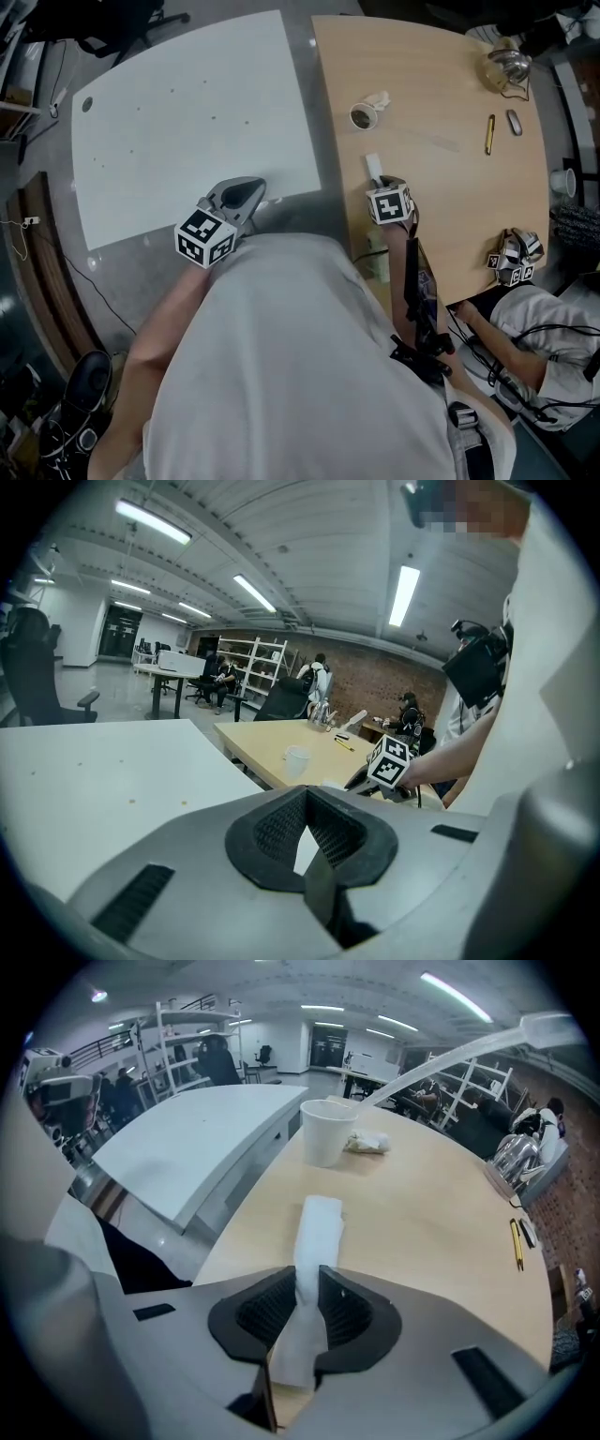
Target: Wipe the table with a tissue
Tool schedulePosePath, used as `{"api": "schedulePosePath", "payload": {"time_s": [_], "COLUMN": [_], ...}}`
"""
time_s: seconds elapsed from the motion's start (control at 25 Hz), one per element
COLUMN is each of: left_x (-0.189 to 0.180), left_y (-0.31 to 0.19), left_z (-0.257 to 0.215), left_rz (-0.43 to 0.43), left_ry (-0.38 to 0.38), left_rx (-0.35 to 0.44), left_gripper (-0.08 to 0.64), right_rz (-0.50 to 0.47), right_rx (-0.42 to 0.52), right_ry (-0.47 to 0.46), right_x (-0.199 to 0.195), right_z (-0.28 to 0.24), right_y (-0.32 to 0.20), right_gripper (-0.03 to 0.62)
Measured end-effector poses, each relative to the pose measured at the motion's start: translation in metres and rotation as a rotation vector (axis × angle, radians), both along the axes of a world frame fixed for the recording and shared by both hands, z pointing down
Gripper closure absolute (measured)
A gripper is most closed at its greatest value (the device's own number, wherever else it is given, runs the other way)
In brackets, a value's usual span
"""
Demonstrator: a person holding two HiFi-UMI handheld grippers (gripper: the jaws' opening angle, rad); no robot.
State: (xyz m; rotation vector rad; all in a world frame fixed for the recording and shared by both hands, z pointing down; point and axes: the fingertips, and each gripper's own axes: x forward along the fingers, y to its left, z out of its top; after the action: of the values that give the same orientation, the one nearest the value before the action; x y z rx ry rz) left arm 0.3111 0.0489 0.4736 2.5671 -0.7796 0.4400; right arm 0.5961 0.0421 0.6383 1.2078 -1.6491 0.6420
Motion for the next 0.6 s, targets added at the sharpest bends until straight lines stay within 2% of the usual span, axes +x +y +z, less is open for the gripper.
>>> {"api": "schedulePosePath", "payload": {"time_s": [0.2,0.44,0.6], "left_x": [0.003,-0.007,-0.011], "left_y": [0.012,0.019,0.022], "left_z": [0.0,0.003,0.001], "left_rz": [-0.005,-0.047,-0.051], "left_ry": [-0.011,-0.027,-0.021], "left_rx": [-0.001,-0.006,-0.002], "left_gripper": [0.555,0.555,0.555], "right_rz": [0.004,-0.038,-0.027], "right_rx": [0.033,0.121,0.161], "right_ry": [-0.072,-0.17,-0.251], "right_x": [-0.004,-0.035,-0.049], "right_z": [-0.01,-0.043,-0.063], "right_y": [-0.003,-0.014,-0.019], "right_gripper": [0.52,0.52,0.52]}}
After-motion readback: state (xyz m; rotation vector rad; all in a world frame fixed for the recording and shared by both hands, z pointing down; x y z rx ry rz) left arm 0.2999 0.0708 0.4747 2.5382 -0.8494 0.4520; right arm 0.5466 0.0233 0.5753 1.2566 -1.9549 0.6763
